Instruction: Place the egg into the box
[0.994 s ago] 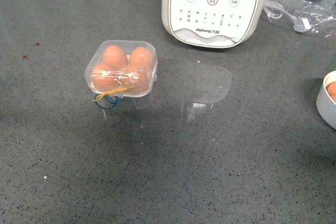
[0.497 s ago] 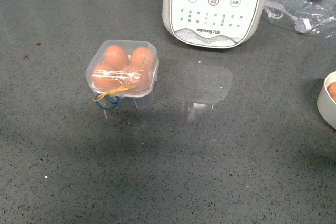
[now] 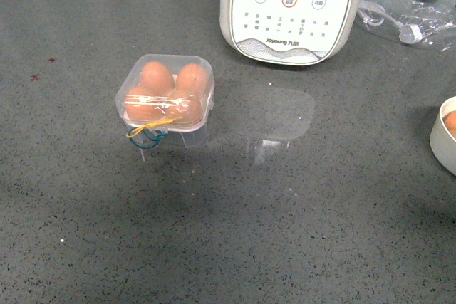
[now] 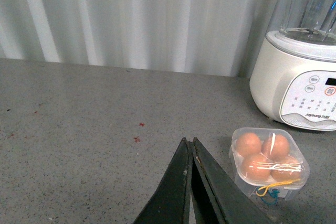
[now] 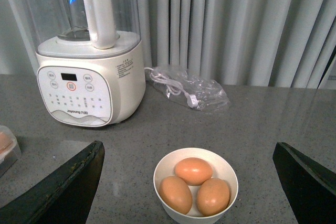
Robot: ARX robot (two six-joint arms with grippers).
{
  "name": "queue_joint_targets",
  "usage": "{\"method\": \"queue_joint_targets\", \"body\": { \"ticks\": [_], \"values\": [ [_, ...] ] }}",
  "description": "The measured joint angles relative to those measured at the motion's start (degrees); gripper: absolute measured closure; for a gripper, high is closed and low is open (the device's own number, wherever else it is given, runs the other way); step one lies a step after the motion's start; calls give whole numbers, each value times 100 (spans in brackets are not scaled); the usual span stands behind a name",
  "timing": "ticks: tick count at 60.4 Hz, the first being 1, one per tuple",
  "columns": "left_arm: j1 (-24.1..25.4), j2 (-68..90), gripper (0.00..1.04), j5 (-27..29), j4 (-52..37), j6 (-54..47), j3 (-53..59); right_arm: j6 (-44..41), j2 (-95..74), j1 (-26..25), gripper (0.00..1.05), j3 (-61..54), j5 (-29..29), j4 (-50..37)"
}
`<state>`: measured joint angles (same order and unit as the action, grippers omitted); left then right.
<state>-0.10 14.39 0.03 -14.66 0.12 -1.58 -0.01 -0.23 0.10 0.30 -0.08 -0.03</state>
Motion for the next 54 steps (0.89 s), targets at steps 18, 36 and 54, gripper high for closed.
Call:
{"method": "queue_joint_targets", "body": {
  "ticks": [18,36,54],
  "values": [
    [0,-435,101,0,442,0,0,0,0,0,7,0,0,0],
    [0,-1416,101,-2,1460,0,-2,2,0,0,7,0,0,0],
    [0,-1416,71,0,1462,2,-2,0,0,0,7,0,0,0]
  ]
}}
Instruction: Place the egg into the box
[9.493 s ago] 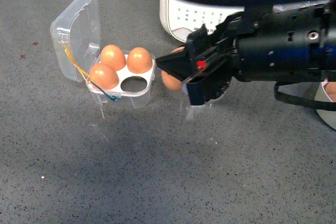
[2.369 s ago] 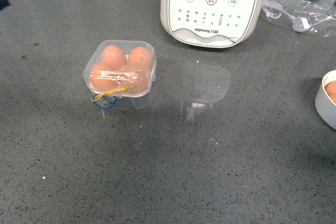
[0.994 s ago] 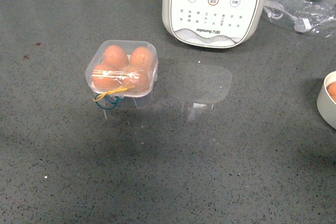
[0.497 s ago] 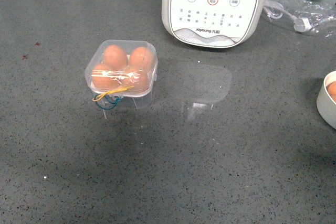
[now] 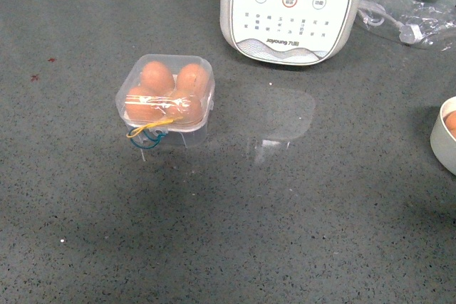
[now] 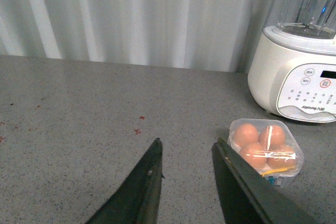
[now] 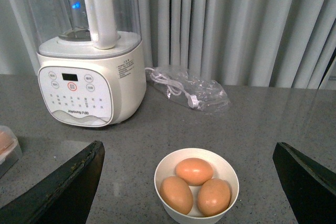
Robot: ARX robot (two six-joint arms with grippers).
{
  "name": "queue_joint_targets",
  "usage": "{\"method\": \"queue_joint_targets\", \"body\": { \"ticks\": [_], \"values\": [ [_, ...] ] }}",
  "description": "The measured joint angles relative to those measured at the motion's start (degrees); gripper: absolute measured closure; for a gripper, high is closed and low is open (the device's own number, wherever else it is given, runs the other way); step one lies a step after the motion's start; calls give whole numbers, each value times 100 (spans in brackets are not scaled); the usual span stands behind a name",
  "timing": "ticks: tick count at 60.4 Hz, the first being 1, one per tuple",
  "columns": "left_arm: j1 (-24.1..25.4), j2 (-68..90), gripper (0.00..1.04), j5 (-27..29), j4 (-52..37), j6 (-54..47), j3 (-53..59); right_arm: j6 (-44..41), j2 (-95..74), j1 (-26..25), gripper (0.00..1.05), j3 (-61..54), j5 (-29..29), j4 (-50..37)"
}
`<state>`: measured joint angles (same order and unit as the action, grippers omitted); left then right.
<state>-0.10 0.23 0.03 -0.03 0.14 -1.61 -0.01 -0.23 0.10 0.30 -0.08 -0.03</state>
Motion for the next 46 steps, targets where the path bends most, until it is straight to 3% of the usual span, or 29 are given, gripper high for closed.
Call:
{"method": "queue_joint_targets", "body": {
  "ticks": [23,46],
  "values": [
    [0,-2,5,0,0,-4,0,2,0,0,7,0,0,0],
    [0,-2,7,0,0,-2,0,0,0,0,7,0,0,0]
  ]
}}
